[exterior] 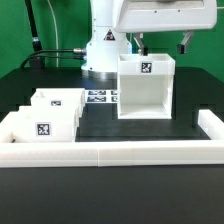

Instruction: Assemble drawer

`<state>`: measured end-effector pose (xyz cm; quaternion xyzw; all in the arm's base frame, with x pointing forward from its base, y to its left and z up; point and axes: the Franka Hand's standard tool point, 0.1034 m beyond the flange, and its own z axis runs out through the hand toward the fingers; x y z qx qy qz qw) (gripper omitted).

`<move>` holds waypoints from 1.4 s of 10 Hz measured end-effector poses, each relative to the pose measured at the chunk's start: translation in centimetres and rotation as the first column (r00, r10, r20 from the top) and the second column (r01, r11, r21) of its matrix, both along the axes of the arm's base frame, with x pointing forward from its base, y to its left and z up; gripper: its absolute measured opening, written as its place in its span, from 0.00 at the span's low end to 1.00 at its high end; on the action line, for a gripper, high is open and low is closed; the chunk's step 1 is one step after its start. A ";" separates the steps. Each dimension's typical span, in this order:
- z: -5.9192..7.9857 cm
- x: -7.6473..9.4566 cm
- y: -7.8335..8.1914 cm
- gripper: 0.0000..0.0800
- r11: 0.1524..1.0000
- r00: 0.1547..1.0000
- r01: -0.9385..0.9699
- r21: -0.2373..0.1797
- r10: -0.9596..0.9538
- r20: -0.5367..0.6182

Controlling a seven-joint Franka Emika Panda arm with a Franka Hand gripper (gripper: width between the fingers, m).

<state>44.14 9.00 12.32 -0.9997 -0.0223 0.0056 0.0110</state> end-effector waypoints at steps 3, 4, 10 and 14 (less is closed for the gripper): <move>-0.2 -0.1 0.1 0.81 1.000 1.000 0.004 0.006 -0.004 0.008; -0.2 -0.1 0.1 0.81 1.000 1.000 0.004 0.006 -0.004 0.008; -1.8 -2.5 1.2 0.81 0.981 0.981 0.191 0.042 -0.192 0.016; -2.5 -2.9 1.6 0.53 0.983 0.984 0.178 0.041 -0.179 0.011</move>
Offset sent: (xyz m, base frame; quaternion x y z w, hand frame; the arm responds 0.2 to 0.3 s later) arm 0.0000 0.0000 0.0000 0.0000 0.0000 0.0000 1.0000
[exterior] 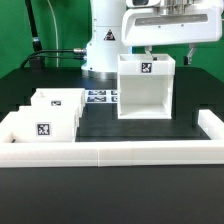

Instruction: Assemble drawer

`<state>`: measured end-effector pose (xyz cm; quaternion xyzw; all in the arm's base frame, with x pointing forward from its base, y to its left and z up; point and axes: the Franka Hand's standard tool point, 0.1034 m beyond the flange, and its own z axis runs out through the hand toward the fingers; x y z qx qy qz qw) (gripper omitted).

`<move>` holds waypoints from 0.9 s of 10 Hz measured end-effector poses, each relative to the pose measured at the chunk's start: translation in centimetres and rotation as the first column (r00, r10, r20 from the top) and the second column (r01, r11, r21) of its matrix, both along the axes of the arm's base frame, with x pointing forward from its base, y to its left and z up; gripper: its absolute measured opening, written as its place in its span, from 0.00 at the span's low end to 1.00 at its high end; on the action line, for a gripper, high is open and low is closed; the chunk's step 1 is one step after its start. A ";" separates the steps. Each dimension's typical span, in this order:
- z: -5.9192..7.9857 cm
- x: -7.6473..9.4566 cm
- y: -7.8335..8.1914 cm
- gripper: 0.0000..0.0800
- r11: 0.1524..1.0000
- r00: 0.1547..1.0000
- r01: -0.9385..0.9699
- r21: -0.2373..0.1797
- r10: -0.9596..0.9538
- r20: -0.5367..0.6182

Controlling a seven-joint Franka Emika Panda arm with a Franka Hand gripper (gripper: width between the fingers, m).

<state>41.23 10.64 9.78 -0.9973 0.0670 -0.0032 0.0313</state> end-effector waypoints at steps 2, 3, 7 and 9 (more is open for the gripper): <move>0.0 0.0 0.0 0.30 1.000 1.000 0.000 0.000 0.000 0.000; 0.0 0.0 0.0 0.13 1.000 1.000 -0.001 0.000 0.001 0.000; 0.0 0.0 0.0 0.05 1.000 1.000 -0.001 0.000 0.001 0.001; 0.0 0.0 0.0 0.05 1.000 1.000 -0.001 0.000 0.001 0.001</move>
Offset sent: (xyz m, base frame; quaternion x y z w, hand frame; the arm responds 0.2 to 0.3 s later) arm 0.0000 0.0000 0.0000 0.0000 0.0000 0.0000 1.0000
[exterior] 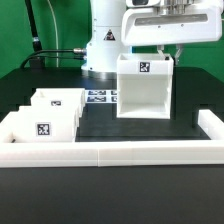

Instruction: Assemble drawer

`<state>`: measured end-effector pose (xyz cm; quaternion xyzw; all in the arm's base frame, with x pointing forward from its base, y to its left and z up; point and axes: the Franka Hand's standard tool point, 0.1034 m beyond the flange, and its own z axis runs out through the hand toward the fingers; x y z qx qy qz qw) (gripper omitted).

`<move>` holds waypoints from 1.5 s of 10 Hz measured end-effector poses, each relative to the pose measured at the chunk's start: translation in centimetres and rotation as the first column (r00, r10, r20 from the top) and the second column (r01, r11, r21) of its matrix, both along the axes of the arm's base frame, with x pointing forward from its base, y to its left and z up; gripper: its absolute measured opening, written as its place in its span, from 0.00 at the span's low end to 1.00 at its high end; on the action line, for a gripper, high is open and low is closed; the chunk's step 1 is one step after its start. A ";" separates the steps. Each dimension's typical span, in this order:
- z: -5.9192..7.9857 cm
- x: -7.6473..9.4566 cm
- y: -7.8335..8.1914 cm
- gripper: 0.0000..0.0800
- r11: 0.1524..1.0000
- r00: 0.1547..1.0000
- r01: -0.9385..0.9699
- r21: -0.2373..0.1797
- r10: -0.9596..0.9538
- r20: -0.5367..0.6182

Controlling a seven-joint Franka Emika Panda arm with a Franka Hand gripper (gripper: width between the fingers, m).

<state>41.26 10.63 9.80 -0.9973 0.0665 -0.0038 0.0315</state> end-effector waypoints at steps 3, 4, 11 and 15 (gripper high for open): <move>0.5 2.8 -1.1 0.05 0.997 0.997 -0.076 0.008 0.076 0.019; 0.5 4.2 -1.2 0.05 0.996 0.996 -0.084 0.013 0.084 0.019; 0.1 15.3 -2.3 0.05 0.997 0.993 -0.068 0.033 0.065 0.099; 0.4 16.3 -2.5 0.05 0.998 0.992 -0.058 0.038 0.053 0.117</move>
Offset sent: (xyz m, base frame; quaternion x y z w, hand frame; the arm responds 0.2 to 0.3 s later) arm 0.0580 -0.0088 0.0047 0.0245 -0.0089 -0.0340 0.9991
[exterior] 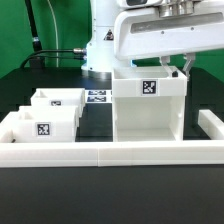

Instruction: Assemble drawer

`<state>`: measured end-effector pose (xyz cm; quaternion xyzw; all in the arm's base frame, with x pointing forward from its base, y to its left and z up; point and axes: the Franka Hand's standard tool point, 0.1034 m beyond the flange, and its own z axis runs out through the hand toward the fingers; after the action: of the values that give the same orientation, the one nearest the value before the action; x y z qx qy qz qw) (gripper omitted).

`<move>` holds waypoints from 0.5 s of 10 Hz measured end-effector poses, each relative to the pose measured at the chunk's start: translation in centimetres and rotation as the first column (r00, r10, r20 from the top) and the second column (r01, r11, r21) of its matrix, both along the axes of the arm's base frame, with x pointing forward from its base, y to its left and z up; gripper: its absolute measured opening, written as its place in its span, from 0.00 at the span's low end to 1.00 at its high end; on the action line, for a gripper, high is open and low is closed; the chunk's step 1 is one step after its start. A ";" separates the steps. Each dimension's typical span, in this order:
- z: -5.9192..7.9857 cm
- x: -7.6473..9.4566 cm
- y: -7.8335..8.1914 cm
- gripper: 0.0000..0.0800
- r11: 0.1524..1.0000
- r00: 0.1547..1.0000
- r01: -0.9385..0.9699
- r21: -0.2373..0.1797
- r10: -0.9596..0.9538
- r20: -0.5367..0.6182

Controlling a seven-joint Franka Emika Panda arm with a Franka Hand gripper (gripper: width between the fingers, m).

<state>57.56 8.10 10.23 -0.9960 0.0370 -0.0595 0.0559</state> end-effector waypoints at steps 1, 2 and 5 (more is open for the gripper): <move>0.1 0.1 0.1 0.05 0.997 0.997 0.074 0.012 -0.074 -0.003; 0.1 0.2 0.2 0.05 0.993 0.994 0.113 0.018 -0.113 -0.005; -0.3 0.1 1.7 0.05 0.894 0.897 0.442 0.069 -0.442 -0.016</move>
Offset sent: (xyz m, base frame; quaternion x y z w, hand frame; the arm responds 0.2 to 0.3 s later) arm -0.0182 0.0037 -0.0161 -0.0495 0.0203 0.3250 0.9442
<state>57.62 9.78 9.95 -0.9590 0.2641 -0.0692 0.0764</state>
